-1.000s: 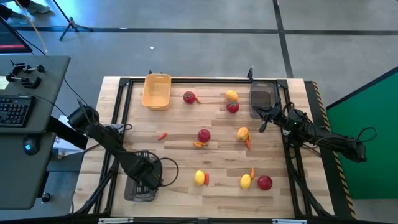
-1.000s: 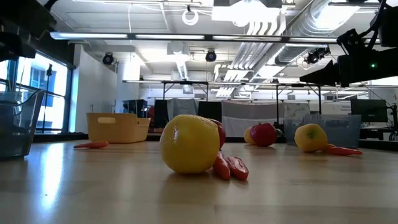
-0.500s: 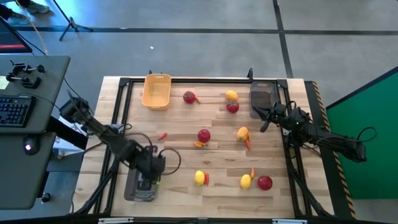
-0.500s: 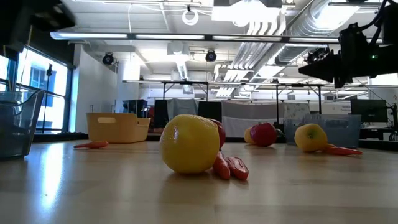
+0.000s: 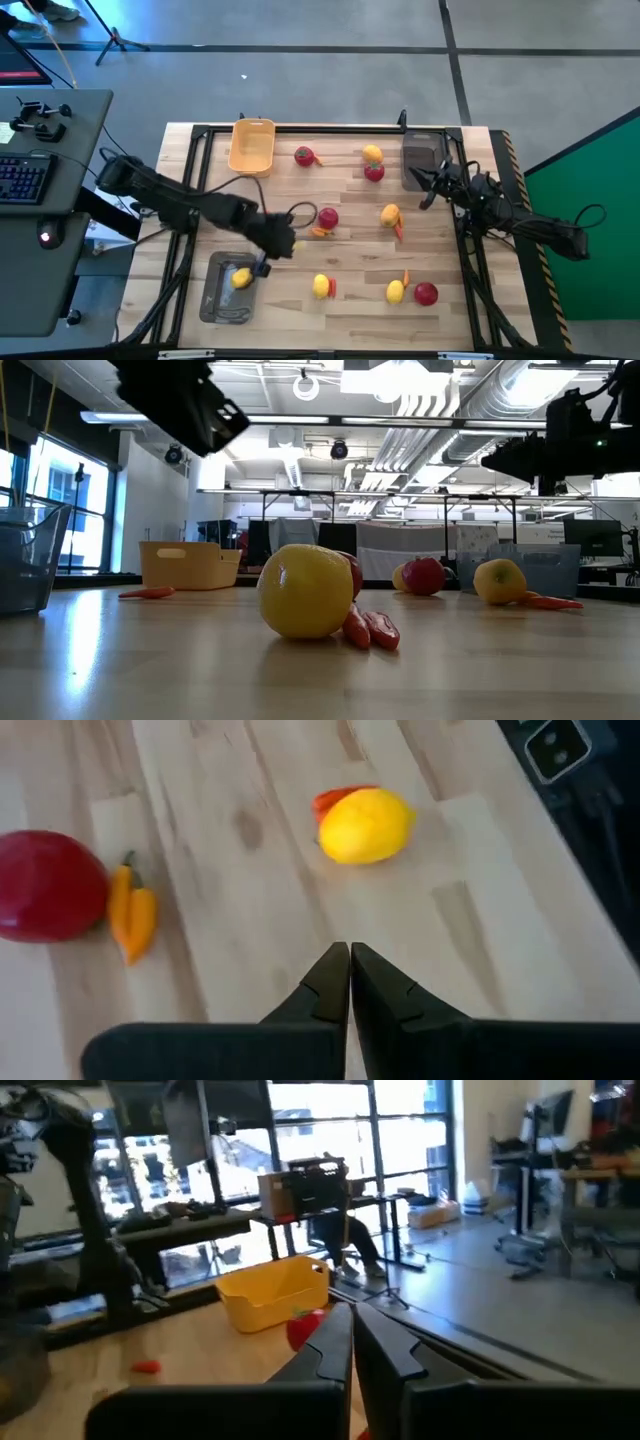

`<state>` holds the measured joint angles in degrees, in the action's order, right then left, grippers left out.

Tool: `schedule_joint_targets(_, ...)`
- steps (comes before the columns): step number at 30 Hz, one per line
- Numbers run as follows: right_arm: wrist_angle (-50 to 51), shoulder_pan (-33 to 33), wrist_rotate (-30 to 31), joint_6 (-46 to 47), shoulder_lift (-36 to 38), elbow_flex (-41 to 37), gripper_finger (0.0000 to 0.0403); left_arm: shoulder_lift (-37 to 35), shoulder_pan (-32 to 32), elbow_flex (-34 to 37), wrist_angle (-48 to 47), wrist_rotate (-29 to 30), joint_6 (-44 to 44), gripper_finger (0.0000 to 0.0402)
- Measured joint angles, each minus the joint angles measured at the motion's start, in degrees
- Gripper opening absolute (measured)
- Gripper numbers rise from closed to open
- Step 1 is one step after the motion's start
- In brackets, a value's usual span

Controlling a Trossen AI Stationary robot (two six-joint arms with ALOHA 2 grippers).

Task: Sort produce into baskets
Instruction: Put the lemon into the bottom gray bin

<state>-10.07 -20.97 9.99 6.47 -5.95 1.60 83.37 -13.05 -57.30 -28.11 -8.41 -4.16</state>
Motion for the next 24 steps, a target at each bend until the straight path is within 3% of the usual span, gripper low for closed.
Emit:
schedule_joint_targets(5, 1.29, 0.00, 3.19, 7.04, -2.73, 1.97, 0.0055, 0.13, 6.51, 0.07, 0.74, -6.84, -7.29, 0.0000)
schedule_joint_targets(12, 1.44, 0.00, 3.36, 5.03, -11.10, 6.06, 0.0140, 0.13, 9.89, 0.12, 3.92, -7.67, -13.47, 0.0000)
schedule_joint_targets(15, 2.20, 0.00, 3.39, 0.92, -16.80, 8.38, 0.0166, 0.09, 10.67, 2.70, 11.87, -9.64, -13.37, 0.0000)
schedule_joint_targets(24, 8.36, -2.06, 6.02, 7.12, -35.95, 21.45, 0.0194, 0.07, 11.65, 16.19, 47.36, -12.70, -1.46, 0.0000)
